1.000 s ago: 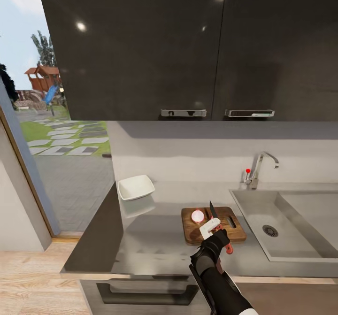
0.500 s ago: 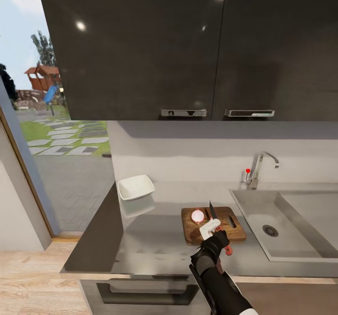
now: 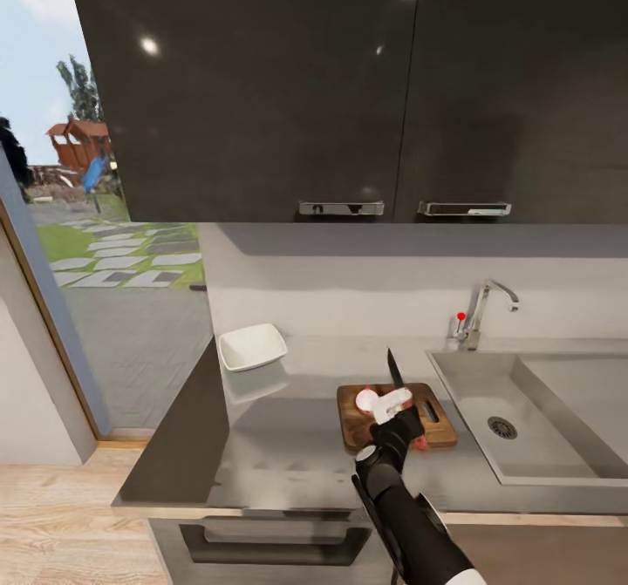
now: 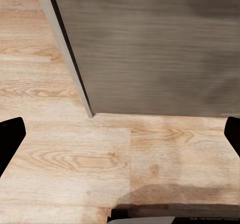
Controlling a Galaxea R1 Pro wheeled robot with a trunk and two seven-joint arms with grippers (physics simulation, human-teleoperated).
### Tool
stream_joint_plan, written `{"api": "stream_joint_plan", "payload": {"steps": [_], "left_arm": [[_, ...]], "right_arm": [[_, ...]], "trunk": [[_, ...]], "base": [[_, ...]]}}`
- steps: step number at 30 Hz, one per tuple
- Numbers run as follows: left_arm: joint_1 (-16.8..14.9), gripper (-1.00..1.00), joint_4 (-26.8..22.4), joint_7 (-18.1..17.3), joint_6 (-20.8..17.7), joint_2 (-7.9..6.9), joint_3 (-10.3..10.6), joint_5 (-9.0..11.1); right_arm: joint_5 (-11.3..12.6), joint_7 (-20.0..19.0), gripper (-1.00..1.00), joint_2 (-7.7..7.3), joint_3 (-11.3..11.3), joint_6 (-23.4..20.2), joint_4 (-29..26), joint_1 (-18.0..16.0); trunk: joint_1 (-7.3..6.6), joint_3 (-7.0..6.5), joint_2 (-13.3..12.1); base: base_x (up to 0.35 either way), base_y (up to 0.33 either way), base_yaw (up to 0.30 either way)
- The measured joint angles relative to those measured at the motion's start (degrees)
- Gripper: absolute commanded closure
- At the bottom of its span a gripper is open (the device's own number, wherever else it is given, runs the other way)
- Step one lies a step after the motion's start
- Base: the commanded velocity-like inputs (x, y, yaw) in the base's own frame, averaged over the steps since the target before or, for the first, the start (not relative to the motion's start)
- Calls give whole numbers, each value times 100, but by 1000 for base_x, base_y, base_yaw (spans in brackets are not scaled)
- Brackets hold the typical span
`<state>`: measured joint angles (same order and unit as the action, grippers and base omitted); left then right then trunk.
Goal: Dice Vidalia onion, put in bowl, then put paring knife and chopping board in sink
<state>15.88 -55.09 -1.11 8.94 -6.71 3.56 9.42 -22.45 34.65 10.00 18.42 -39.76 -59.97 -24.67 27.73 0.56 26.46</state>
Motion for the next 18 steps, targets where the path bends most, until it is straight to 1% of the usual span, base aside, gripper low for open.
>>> {"api": "stream_joint_plan", "payload": {"steps": [4,8,13,18], "left_arm": [[2,-100,0,0,0,0,0,0],[2,-100,-2,0,-2,1,-2,0],[2,-100,0,0,0,0,0,0],[3,-100,-5,0,0,0,0,0]], "right_arm": [[32,-5,100,0,4,62,-51,0],[37,-8,100,-1,5,44,-6,1],[44,-8,100,0,4,13,45,0],[49,-8,100,0,12,-8,385,1]], "trunk": [[0,0,0],[0,0,-1],[0,0,-1],[0,12,-2]], "base": [[0,19,0],[0,211,0],[0,42,0],[0,2,0]]}}
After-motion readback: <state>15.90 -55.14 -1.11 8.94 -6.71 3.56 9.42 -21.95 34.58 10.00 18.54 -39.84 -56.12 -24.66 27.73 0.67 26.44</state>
